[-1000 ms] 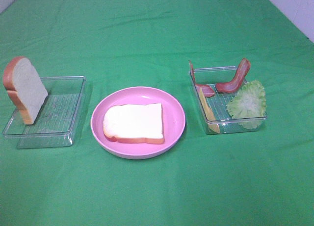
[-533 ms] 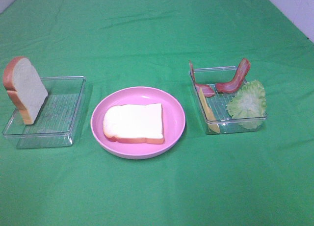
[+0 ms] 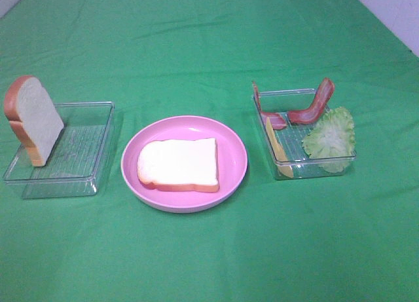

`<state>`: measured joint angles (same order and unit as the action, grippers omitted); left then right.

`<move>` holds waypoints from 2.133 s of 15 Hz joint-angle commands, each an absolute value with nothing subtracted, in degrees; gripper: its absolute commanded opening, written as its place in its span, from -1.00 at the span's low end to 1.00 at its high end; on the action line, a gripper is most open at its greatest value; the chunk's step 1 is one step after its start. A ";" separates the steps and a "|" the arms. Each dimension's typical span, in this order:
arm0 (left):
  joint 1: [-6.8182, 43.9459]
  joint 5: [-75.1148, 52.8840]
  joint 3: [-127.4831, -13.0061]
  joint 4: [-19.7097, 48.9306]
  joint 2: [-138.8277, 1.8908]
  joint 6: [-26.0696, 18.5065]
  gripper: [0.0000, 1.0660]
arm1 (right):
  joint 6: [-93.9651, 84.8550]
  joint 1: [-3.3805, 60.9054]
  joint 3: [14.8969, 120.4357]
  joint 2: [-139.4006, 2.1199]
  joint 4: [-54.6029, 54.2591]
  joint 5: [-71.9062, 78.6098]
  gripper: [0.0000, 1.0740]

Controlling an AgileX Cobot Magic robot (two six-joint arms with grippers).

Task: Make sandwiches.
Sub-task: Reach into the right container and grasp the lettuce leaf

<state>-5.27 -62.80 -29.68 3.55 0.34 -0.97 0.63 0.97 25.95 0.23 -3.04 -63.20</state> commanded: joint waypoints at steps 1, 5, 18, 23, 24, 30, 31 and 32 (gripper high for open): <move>-4.98 -61.82 -29.51 3.67 1.15 -0.52 0.87 | 0.00 0.80 25.90 1.60 -3.09 -63.14 0.84; -4.98 -61.76 -29.51 3.67 1.15 -0.52 0.87 | 0.00 0.80 25.90 1.60 -3.09 -63.14 0.84; -4.98 -61.76 -29.51 3.67 1.15 -0.52 0.86 | -4.35 0.80 69.90 -84.74 -8.65 -61.13 0.84; -4.98 -61.76 -29.51 3.67 1.15 -0.52 0.86 | -4.76 0.80 83.14 -103.99 -8.71 -61.08 0.84; -4.98 -61.76 -29.51 3.67 1.15 -0.52 0.86 | -4.76 0.80 84.57 -106.97 -8.94 -61.02 0.84; -4.98 -61.76 -29.51 3.55 1.15 -0.52 0.86 | -7.96 1.55 86.17 -116.48 -12.55 -55.18 0.82; -4.98 -61.76 -29.51 3.50 1.15 -0.52 0.86 | -7.96 1.60 86.17 -117.23 -12.26 -54.37 0.82; -4.98 -61.76 -29.51 3.44 1.15 -0.52 0.86 | -7.96 1.60 86.17 -117.91 -12.32 -54.14 0.78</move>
<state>-5.27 -62.62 -29.68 3.55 0.34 -0.97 -6.93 1.43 86.00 -117.74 -12.20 -54.55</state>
